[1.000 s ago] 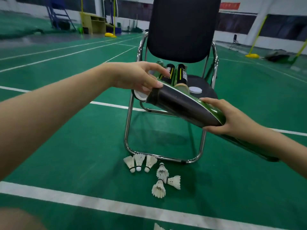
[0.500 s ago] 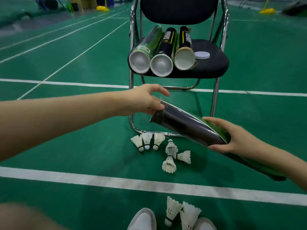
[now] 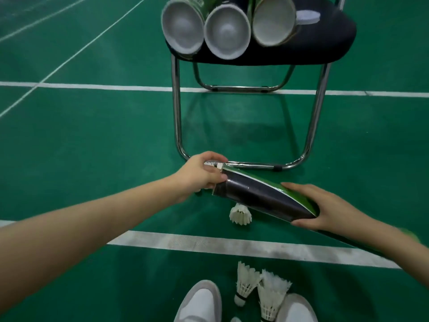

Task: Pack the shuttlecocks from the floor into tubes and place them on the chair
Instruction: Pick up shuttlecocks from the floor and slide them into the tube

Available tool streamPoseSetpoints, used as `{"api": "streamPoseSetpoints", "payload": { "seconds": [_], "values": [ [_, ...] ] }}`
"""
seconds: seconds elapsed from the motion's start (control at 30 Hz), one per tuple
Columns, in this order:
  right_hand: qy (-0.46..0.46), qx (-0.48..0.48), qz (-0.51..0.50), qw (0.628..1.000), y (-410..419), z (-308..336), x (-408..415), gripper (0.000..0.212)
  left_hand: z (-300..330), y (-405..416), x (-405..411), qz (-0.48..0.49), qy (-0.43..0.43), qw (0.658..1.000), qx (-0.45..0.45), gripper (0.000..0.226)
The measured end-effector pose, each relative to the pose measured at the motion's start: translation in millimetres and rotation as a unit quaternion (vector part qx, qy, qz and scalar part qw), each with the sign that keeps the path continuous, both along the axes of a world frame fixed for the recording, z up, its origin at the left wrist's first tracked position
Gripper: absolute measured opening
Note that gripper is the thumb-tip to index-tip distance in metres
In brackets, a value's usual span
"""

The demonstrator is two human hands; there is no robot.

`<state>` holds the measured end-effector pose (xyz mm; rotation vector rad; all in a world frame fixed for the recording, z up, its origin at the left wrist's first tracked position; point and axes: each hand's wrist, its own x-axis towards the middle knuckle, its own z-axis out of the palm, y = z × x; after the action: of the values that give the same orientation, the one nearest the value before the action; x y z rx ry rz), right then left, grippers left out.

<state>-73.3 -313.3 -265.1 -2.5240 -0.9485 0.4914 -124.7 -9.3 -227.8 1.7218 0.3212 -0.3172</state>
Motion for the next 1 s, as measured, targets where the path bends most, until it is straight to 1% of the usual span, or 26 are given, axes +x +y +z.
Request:
{"api": "streamPoseSetpoints", "payload": {
  "seconds": [0.13, 0.27, 0.4, 0.57, 0.73, 0.9, 1.0],
  "values": [
    [0.009, -0.026, -0.005, 1.0, -4, -29, -1, 0.082, -38, -3, -2, 0.004, 0.021, 0.999, -0.033, 0.029],
    [0.02, -0.031, -0.005, 0.999, -14, -66, -17, 0.084, -77, -12, -10, -0.002, 0.035, 0.999, -0.008, 0.031],
    [0.052, -0.025, -0.017, 0.998, -28, -89, -27, 0.083, -105, -22, -13, -0.011, 0.046, 0.999, -0.021, 0.034],
    [0.077, -0.023, -0.048, 0.996, -44, -103, -37, 0.088, -122, -41, -18, -0.005, 0.05, 0.996, -0.068, 0.037],
    [0.088, -0.03, -0.074, 0.993, -58, -105, -51, 0.093, -130, -56, -28, -0.009, 0.025, 0.997, -0.066, 0.035],
    [0.096, -0.025, -0.103, 0.99, -66, -102, -63, 0.092, -142, -66, -40, 0.037, 0.024, 0.994, -0.102, 0.027],
    [0.102, -0.018, -0.126, 0.987, -68, -102, -66, 0.092, -155, -72, -43, 0.071, 0.049, 0.992, -0.088, 0.025]
  ]
}}
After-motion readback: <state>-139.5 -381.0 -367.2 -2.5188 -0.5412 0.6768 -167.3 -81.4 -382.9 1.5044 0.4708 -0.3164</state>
